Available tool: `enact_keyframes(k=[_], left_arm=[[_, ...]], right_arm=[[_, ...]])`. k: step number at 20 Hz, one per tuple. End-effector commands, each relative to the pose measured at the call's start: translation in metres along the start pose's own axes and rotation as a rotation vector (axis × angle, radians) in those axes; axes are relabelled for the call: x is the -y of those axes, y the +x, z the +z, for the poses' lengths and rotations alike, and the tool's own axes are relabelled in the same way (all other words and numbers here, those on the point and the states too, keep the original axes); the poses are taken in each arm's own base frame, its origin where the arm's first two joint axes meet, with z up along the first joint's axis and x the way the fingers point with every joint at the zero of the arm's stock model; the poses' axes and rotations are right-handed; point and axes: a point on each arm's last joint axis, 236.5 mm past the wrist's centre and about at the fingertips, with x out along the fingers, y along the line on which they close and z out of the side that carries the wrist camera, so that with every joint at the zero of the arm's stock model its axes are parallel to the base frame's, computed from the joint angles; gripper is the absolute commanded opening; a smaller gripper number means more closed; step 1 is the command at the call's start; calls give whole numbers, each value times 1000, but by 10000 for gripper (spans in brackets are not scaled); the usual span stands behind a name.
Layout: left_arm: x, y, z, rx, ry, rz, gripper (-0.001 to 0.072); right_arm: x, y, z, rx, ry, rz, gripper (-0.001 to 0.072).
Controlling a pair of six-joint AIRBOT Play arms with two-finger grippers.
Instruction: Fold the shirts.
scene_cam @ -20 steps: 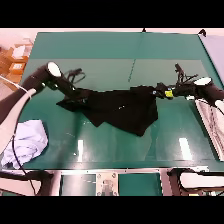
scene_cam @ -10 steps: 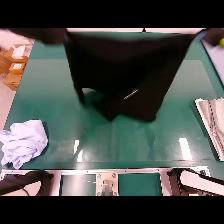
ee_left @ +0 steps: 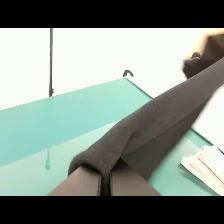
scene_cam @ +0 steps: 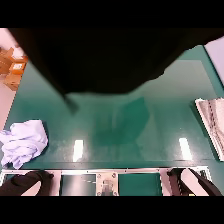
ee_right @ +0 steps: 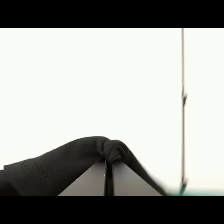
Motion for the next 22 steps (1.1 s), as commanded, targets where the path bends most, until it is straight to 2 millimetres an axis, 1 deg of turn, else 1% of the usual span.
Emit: enact_keyframes(k=[1, 3, 4, 5, 6, 8, 9, 10, 11, 12, 13, 15, 17, 18, 19, 20, 21, 22], left_arm=[[2, -11, -7, -16, 4, 14, 30], [-14, 7, -24, -70, -23, 40, 30], [-27, 19, -38, -112, -38, 66, 31], [-41, 32, -53, -157, -51, 99, 31], [-55, 45, -68, -202, -64, 125, 31], [-83, 79, -104, -310, -100, 165, 31], [-99, 99, -129, -382, -115, 182, 31], [-113, 119, -154, -455, -131, 193, 31], [-129, 140, -186, -542, -144, 200, 30], [-144, 160, -220, -626, -159, 207, 31], [-163, 180, -258, -713, -191, 217, 30], [-211, 212, -332, -848, -265, 252, 31], [-264, 234, -397, -914, -371, 306, 31], [-284, 246, -425, -914, -432, 304, 30], [-296, 257, -445, -895, -493, 282, 30], [-304, 271, -459, -856, -548, 243, 30], [-307, 283, -467, -815, -581, 201, 30], [-309, 294, -470, -773, -597, 167, 31]], right_arm=[[-23, -28, 43, 165, -77, -26, 18], [-9, -17, 35, 140, -52, -31, 18], [1, -8, 26, 117, -23, -27, 18], [15, 5, 13, 84, 9, -19, 18], [29, 18, -5, 42, 38, -7, 19], [53, 55, -56, -77, 109, 45, 18], [59, 76, -88, -144, 134, 81, 19], [64, 100, -128, -223, 166, 113, 19], [70, 122, -169, -303, 193, 127, 18], [78, 145, -218, -395, 223, 127, 19], [83, 165, -271, -492, 250, 126, 19], [86, 196, -372, -670, 317, 137, 19], [86, 212, -468, -827, 399, 142, 18], [87, 214, -509, -891, 443, 131, 19], [92, 215, -544, -938, 491, 104, 19], [97, 215, -574, -976, 536, 74, 19], [105, 215, -595, -996, 567, 42, 19], [111, 214, -607, -1005, 585, 20, 20]])
